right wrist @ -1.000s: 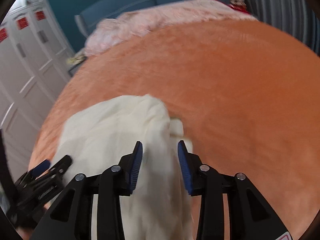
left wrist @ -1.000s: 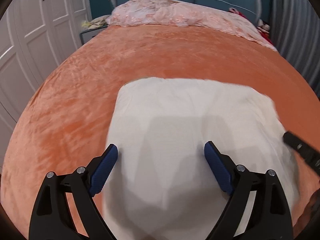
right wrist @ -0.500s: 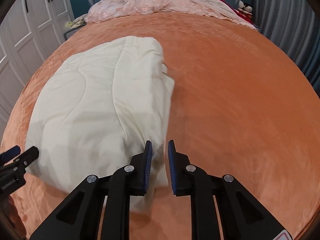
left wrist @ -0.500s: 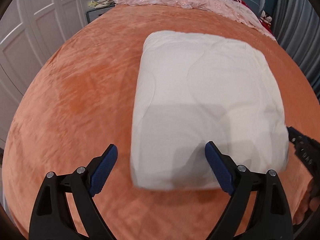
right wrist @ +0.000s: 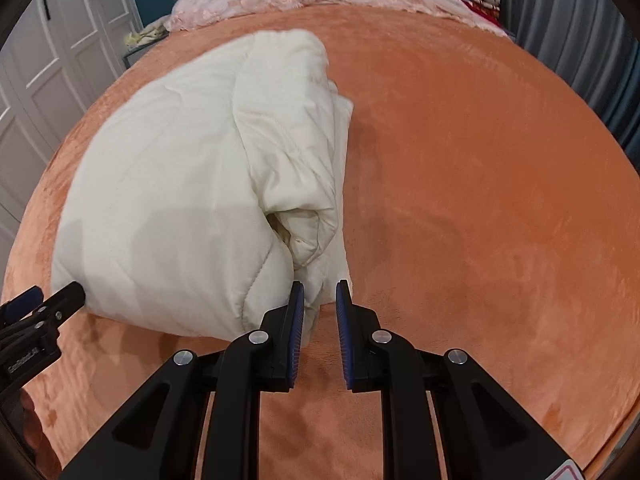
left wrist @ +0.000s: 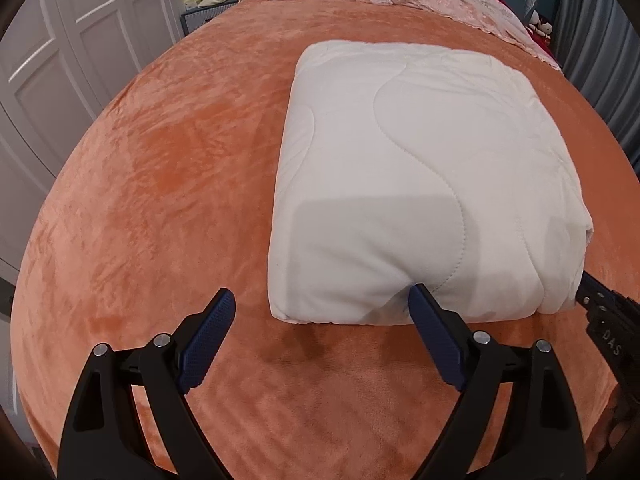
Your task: Fold large clothes
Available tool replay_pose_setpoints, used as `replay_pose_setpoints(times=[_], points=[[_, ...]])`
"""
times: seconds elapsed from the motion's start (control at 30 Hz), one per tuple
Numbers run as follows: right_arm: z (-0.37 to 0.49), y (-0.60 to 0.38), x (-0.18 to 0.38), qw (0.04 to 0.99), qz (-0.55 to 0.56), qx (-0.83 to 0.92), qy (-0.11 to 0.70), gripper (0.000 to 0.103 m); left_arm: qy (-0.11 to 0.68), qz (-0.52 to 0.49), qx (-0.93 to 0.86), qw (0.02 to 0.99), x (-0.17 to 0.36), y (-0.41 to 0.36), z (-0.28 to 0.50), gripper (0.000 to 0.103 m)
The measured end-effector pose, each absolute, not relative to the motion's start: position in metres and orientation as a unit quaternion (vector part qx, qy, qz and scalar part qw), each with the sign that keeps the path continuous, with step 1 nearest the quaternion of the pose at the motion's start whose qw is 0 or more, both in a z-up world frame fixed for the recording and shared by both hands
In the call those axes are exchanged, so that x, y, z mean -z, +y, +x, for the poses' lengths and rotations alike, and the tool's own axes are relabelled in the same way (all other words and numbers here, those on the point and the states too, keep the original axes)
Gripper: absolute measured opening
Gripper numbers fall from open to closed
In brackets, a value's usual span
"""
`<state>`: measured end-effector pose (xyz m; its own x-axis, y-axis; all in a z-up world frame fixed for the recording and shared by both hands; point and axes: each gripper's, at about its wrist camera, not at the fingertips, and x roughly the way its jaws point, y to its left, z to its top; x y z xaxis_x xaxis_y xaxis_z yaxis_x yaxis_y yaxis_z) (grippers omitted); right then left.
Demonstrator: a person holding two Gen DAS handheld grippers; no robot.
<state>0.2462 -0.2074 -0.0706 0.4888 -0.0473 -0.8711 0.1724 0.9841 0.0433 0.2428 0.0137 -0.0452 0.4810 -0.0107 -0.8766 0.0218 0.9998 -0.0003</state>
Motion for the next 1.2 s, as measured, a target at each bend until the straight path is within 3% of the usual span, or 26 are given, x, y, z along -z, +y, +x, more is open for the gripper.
replay_pose_setpoints(times=[0.23, 0.4, 0.57, 0.67, 0.87, 1.2], points=[[0.242, -0.202, 0.069, 0.862, 0.05, 0.075, 0.498, 0.014, 0.514, 0.001, 0.011, 0.858, 0.053, 0.014, 0.246, 0.087], [0.219, -0.198, 0.048, 0.876, 0.041, 0.08, 0.474, 0.021, 0.51, 0.007, 0.008, 0.86, 0.047, 0.013, 0.24, 0.086], [0.186, -0.196, 0.031, 0.888, 0.039, 0.077, 0.452, 0.057, 0.496, 0.02, 0.0, 0.868, 0.035, 0.008, 0.219, 0.086], [0.165, -0.191, 0.023, 0.896, 0.031, 0.08, 0.435, 0.069, 0.481, 0.025, -0.002, 0.876, 0.027, 0.004, 0.201, 0.086], [0.135, -0.192, 0.021, 0.899, 0.041, 0.075, 0.43, 0.073, 0.468, 0.022, -0.003, 0.883, 0.02, -0.004, 0.163, 0.092], [0.091, -0.185, 0.025, 0.903, 0.037, 0.075, 0.421, 0.077, 0.447, 0.045, 0.003, 0.894, 0.018, -0.017, 0.116, 0.092]])
